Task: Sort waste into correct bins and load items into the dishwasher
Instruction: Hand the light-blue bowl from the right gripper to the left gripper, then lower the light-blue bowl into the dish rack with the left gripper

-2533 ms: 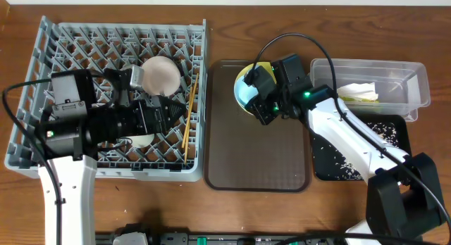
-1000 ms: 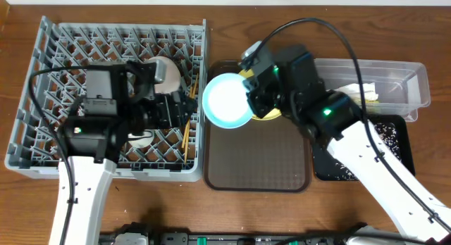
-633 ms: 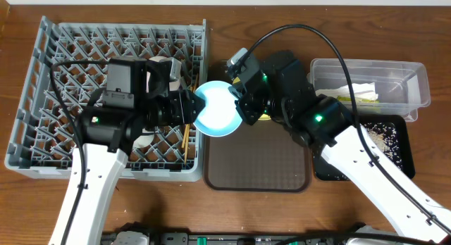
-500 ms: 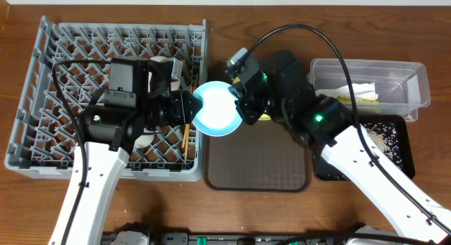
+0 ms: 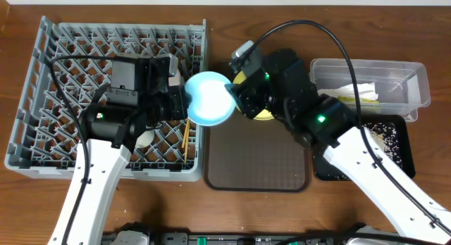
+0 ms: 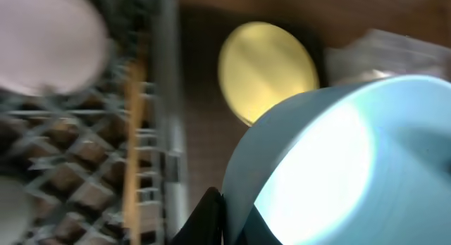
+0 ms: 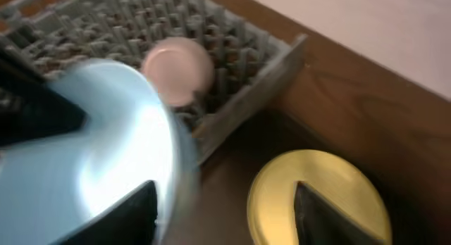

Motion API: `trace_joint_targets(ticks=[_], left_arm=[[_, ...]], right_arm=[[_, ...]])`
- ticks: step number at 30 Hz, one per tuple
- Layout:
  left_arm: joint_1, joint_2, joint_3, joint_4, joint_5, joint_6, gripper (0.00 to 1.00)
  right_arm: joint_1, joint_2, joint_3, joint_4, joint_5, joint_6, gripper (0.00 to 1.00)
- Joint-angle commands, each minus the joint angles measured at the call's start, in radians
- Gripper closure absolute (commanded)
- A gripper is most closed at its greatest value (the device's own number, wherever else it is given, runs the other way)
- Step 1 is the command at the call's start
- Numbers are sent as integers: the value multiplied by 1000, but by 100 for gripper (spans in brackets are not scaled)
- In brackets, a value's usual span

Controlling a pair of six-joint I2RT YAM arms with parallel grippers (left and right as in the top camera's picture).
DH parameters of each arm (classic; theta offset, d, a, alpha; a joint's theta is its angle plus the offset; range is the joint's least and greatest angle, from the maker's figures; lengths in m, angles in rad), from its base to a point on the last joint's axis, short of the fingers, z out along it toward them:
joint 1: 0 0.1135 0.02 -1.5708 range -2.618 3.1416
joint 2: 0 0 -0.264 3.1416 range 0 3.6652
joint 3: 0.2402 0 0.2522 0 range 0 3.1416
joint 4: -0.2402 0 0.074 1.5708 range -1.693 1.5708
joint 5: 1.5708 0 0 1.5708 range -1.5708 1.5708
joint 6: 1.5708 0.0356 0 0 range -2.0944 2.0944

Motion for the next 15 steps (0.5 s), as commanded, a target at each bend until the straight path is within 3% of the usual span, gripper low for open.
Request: trace_joint_targets(ticks=[1,3,5,8,11,13,15], left_arm=[[6,-62,17,7,-424,6,93],[6,-64,16,19,-723,5,93],[6,-50,15,33,-833,5,92],[6,-16,15,51,-925,6,93],[6,50,15,146,-1223,7,93],[3,90,15,184,-1238,46,93],[-25,139,15,118,-1217,38,93]], right_arm=[[-92,-85,-6,-19,90,25,25],[-153,-113,-6,-42,93,24,9],[-203,-116,-6,-79,119,24,1],[-263,-111,-7,-149,173,24,1],[-313,-111,-8,-190,264,24,1],[-340,-111,-8,-195,307,24,1],[-367,-111,-8,-207,328,24,1]])
